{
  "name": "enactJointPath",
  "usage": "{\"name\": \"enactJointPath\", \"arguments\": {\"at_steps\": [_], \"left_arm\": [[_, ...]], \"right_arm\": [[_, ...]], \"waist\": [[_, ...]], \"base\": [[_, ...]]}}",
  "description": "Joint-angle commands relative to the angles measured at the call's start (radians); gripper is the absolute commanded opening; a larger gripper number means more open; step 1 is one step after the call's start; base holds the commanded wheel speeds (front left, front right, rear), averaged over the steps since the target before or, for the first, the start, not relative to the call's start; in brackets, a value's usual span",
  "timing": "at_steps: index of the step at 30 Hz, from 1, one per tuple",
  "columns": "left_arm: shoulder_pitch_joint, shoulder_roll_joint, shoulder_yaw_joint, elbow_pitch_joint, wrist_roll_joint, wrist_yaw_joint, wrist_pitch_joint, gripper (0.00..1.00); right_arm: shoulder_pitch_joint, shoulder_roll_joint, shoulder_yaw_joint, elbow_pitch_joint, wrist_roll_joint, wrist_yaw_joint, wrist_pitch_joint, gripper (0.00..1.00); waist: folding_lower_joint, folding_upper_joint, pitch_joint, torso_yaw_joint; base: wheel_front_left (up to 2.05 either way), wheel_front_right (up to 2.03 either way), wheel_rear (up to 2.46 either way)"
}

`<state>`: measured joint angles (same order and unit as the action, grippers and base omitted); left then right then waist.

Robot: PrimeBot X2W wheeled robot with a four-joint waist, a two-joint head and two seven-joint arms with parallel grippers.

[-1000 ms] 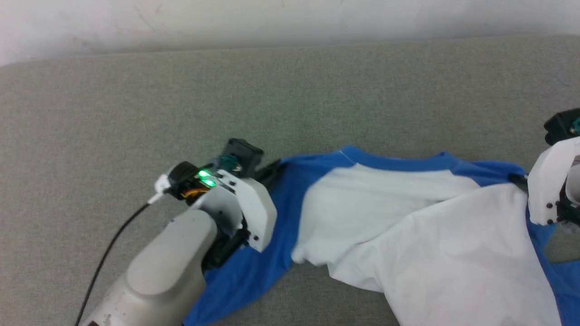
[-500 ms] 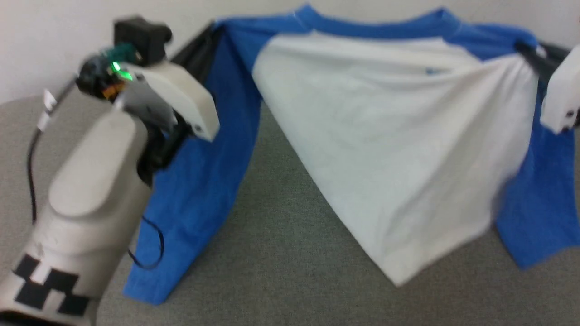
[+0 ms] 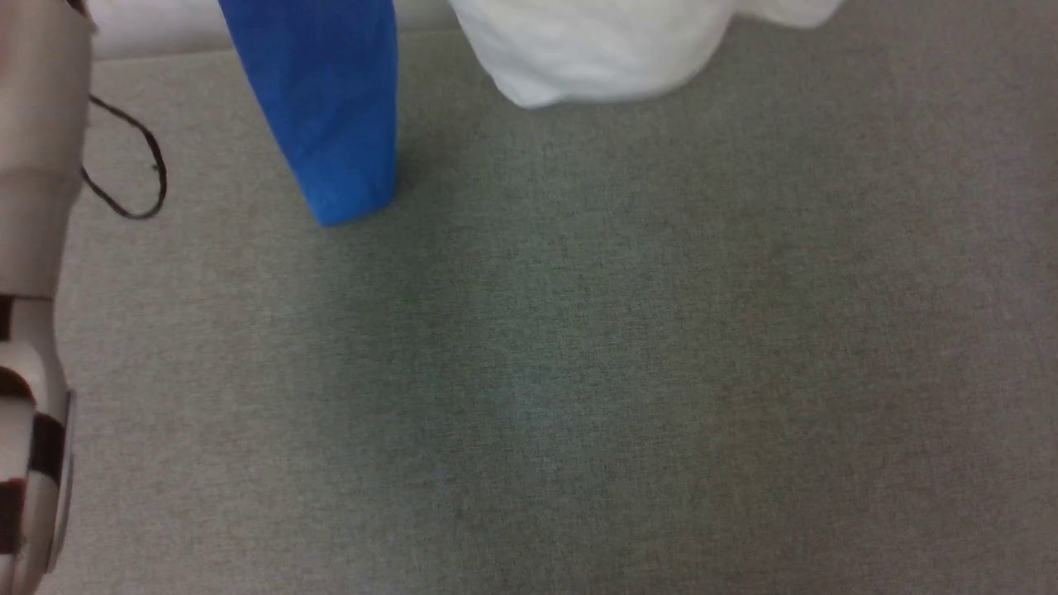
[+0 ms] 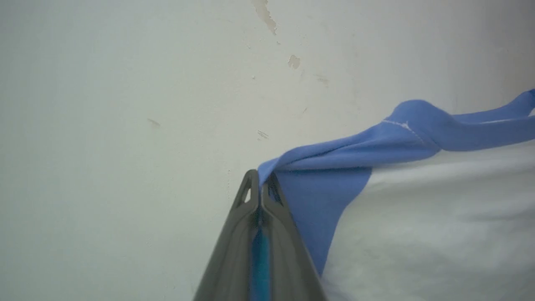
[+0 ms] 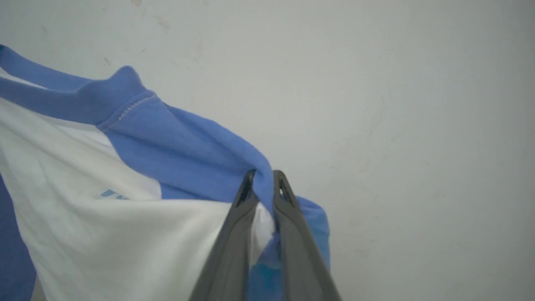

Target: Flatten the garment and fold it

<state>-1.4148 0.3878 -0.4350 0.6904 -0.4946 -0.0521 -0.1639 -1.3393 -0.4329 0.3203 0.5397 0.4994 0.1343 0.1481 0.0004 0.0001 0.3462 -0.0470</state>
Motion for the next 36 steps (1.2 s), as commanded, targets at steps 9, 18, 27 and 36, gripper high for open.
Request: {"name": "enactJointPath", "arguments": {"at_steps": [9,18,27,36], "left_arm": [[-0.011,-0.027,0.000,0.153,-0.006,-0.026,-0.071,0.00],[0.325,-0.114,0.066,0.156,-0.083,-0.039,-0.097,0.00],[0.904,-0.140,0.120,-0.115,-0.054,0.002,-0.098,0.00],[1.363,-0.089,0.088,-0.437,-0.071,0.120,0.036,0.00]], "right_arm": [[-0.023,0.048,0.097,0.150,0.004,-0.004,-0.102,0.00],[0.213,0.060,0.252,0.213,0.101,-0.004,-0.240,0.00],[0.621,0.026,0.335,0.108,0.186,-0.004,-0.356,0.00],[0.973,0.001,0.241,-0.074,0.135,-0.004,-0.357,0.00]], "waist": [[-0.0004,-0.0001,0.120,-0.020],[-0.0004,-0.0001,0.054,0.026],[-0.0004,-0.0001,-0.137,0.043],[-0.0004,-0.0001,-0.288,0.042]], "base": [[0.00,0.00,0.00],[0.00,0.00,0.00],[0.00,0.00,0.00],[0.00,0.00,0.00]]}}
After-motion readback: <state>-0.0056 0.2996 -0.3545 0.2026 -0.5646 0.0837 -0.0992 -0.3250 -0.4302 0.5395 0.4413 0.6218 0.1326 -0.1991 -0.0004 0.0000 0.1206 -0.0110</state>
